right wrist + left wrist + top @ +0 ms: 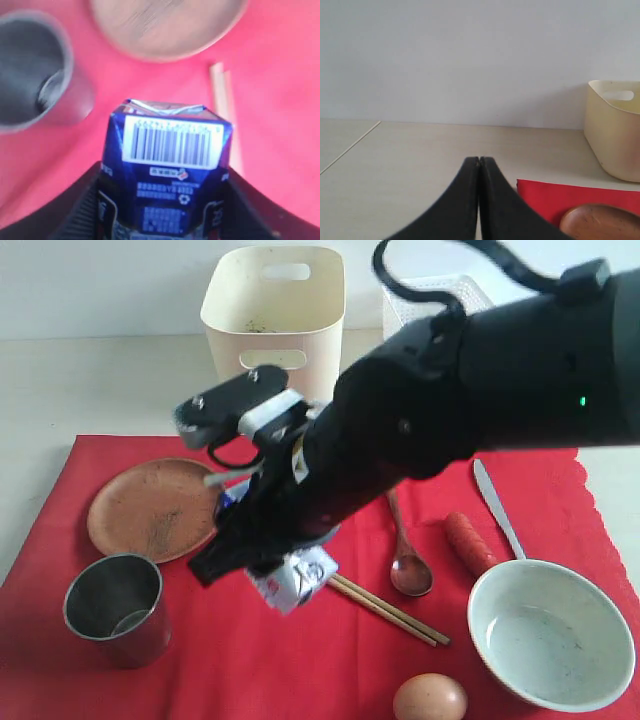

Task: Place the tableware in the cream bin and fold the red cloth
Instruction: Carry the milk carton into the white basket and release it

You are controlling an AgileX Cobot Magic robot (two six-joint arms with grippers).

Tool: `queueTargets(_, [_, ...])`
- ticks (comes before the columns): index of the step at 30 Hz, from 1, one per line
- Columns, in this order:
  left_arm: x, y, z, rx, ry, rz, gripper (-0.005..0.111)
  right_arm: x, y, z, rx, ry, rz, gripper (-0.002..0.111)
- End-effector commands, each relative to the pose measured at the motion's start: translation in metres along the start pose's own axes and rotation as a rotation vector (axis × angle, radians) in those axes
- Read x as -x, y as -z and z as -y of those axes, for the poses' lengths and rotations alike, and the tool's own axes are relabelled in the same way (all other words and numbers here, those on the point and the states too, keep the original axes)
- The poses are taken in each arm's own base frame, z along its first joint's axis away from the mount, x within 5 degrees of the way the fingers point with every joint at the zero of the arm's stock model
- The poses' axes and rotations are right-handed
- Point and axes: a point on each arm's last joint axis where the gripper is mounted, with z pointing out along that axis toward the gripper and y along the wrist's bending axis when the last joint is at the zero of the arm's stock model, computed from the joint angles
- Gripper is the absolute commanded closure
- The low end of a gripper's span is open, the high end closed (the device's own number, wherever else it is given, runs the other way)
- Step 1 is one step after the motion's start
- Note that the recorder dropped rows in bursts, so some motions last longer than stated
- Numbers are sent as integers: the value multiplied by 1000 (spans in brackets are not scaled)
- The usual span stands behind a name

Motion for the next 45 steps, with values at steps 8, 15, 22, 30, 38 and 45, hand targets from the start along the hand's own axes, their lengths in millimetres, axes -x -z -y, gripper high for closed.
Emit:
queueTargets(8, [0, 0, 0, 3, -4, 5, 104, 63, 49, 109, -214, -115, 325, 108])
queueTargets(15, [0, 0, 0, 3, -4, 5, 104, 82, 63, 173, -317, -219, 468, 108])
queueTargets(22, [0, 0, 0, 3, -4, 5, 104, 92, 44, 236, -398, -295, 526, 108])
queueTargets(30, [0, 0, 0, 3, -4, 5, 104, 91, 9, 298, -457, -371, 511, 108])
queueTargets(38, [0, 0, 0, 3, -4, 5, 104, 90, -16, 319, -464, -397, 478, 105])
queueTargets(45, [0, 0, 0, 3, -4, 5, 104, 88, -26, 321, -460, -398, 463, 70])
